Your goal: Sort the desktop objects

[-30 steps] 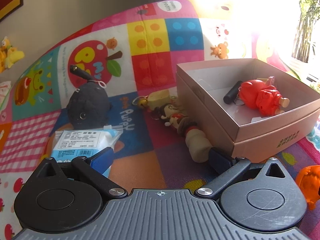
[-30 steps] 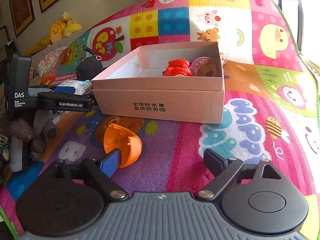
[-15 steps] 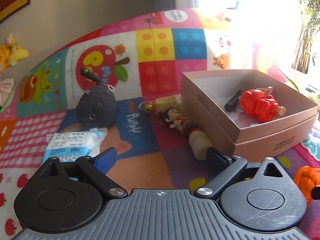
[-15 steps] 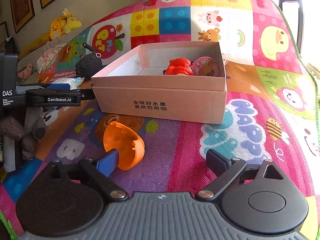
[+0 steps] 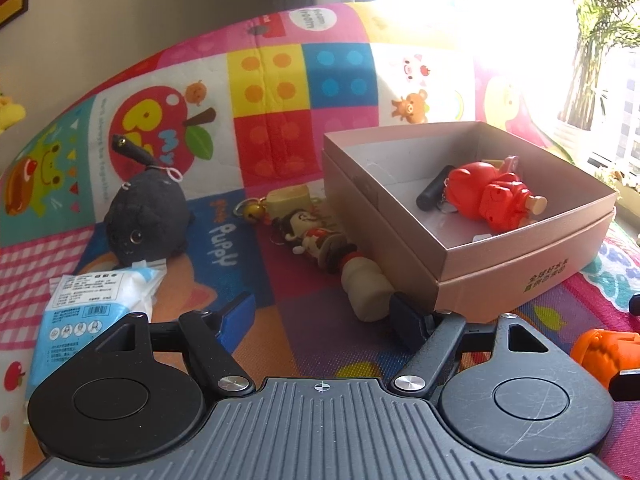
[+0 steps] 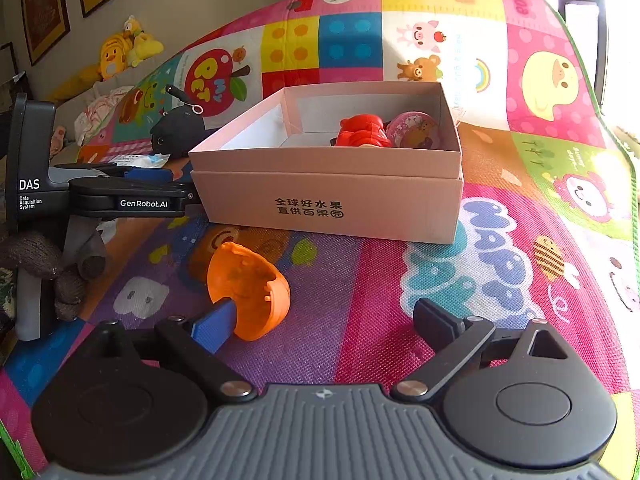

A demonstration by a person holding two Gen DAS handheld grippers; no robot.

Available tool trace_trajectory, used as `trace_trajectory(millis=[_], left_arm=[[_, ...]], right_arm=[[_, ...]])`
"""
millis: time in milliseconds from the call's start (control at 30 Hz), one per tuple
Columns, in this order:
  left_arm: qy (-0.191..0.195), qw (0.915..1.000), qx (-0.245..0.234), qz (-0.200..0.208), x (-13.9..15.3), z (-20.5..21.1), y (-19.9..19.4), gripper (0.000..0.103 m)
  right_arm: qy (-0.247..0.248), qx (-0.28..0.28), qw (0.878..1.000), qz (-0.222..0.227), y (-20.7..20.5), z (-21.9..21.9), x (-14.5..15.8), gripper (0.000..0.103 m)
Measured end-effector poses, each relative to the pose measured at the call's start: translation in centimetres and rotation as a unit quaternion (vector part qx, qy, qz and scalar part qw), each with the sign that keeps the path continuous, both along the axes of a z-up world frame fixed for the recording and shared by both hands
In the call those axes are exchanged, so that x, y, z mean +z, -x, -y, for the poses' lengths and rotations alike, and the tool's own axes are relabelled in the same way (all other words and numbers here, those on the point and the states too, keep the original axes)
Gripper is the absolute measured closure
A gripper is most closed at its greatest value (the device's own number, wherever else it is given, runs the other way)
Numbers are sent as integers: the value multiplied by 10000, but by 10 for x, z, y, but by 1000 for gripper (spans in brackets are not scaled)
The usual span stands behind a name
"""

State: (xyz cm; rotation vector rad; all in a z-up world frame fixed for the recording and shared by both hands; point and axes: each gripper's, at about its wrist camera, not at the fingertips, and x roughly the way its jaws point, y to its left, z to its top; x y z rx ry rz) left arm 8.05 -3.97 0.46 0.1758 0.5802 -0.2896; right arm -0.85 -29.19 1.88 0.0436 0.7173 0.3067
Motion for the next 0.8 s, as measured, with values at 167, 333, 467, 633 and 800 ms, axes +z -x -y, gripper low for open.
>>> trace_trajectory(millis=[167,333,467,633,800], left_arm=[[-1,10000,-60,-37,-1,3,-3,24],[-6,10000,4,-79,-1,2,-6,24],[-65,9999,38,-69,-1,3,-6,24],[-164,9997,173,-38,0,-1,-9,24],[-284,9986,445,11,0,-12,-14,24]], right_arm=[[-2,-4,10000,1,0,0,0,7],[1,3,10000,-4,0,0,0,7],[1,5,10000,-5,0,-1,-1,6],[1,6,10000,-8,0,-1,0,6],[3,4,10000,-7,0,-1,0,5]])
